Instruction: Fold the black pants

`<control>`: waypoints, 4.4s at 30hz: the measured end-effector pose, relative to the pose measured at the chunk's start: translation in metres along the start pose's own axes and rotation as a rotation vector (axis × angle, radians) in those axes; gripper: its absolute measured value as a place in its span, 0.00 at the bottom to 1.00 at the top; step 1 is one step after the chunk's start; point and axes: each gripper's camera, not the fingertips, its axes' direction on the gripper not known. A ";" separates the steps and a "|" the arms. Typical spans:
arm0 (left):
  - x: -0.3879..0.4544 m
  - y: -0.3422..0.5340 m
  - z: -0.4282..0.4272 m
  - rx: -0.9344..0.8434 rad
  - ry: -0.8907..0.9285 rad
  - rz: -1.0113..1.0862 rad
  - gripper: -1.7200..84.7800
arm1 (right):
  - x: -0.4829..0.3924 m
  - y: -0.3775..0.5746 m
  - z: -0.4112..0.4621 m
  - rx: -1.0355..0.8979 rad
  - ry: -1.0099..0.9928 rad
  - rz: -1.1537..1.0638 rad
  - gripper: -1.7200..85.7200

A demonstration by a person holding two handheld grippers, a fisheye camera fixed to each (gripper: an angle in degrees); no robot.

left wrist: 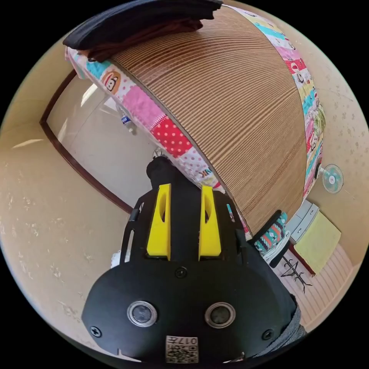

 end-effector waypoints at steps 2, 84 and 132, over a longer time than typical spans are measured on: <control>-0.028 -0.022 -0.020 0.022 -0.060 -0.003 0.15 | 0.004 0.038 0.038 -0.082 -0.036 0.086 0.02; 0.058 0.347 0.098 -0.361 0.768 1.894 0.02 | -0.117 0.135 -0.211 -0.792 -3.210 -2.411 0.08; 0.034 0.312 0.044 0.169 1.524 1.403 0.09 | 0.039 0.427 -0.035 0.425 -1.451 -2.001 0.20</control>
